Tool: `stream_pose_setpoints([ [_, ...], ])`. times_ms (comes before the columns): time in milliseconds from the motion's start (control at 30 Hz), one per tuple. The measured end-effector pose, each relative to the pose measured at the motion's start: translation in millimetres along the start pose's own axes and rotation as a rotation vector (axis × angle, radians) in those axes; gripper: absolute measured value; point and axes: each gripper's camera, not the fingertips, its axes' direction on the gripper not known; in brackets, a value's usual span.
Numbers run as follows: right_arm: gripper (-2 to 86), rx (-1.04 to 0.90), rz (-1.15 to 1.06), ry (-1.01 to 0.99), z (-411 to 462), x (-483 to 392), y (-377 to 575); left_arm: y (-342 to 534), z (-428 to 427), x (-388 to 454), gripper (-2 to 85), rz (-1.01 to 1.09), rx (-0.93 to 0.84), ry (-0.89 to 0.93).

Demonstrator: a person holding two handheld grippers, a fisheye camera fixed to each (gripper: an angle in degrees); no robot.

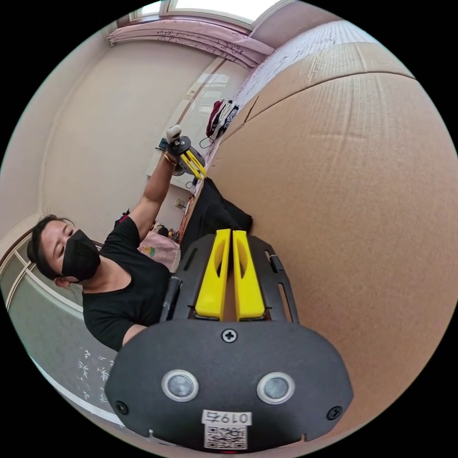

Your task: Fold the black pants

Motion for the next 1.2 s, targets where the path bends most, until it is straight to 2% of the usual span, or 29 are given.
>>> stream_pose_setpoints([
  [200, 5.5, -0.018, -0.022, 0.056, 21, -32, 30, 80, -31, 76, 1.0, -0.002, 0.153, -0.091],
  [333, 7.7, 0.004, -0.02, 0.315, 31, -96, 51, 135, -37, 158, 0.9, 0.034, 0.342, -0.21],
  [433, 6.9, 0.064, -0.159, 0.484, 49, -180, 61, 180, -29, 243, 0.9, 0.04, 0.502, -0.39],
  [533, 5.8, 0.175, -0.317, 0.69, 76, -274, 80, 211, -5, 336, 0.8, 0.014, 0.578, -0.675],
  [600, 4.2, 0.269, -0.391, 0.825, 97, -324, 98, 230, 14, 411, 0.7, -0.079, 0.657, -0.96],
  [667, 0.9, 0.408, -0.486, 0.964, 132, -378, 130, 246, 25, 457, 0.7, -0.136, 0.763, -1.091],
  [767, -0.6, 0.593, -0.605, 1.051, 187, -424, 182, 279, 34, 512, 0.7, -0.209, 0.989, -1.052],
  [900, -0.8, 0.617, -0.741, 1.038, 273, -450, 238, 313, 54, 560, 0.7, -0.295, 1.17, -0.961],
  [1033, -0.8, 0.473, -0.705, 1.156, 387, -444, 284, 315, 71, 598, 0.8, -0.318, 1.193, -0.947],
  [1133, -0.5, 0.435, -0.697, 1.27, 454, -442, 318, 286, 82, 624, 1.1, -0.304, 0.926, -1.05],
  [1200, 0.3, 0.32, -0.742, 1.294, 489, -446, 330, 267, 91, 641, 1.6, -0.291, 0.779, -1.162],
])
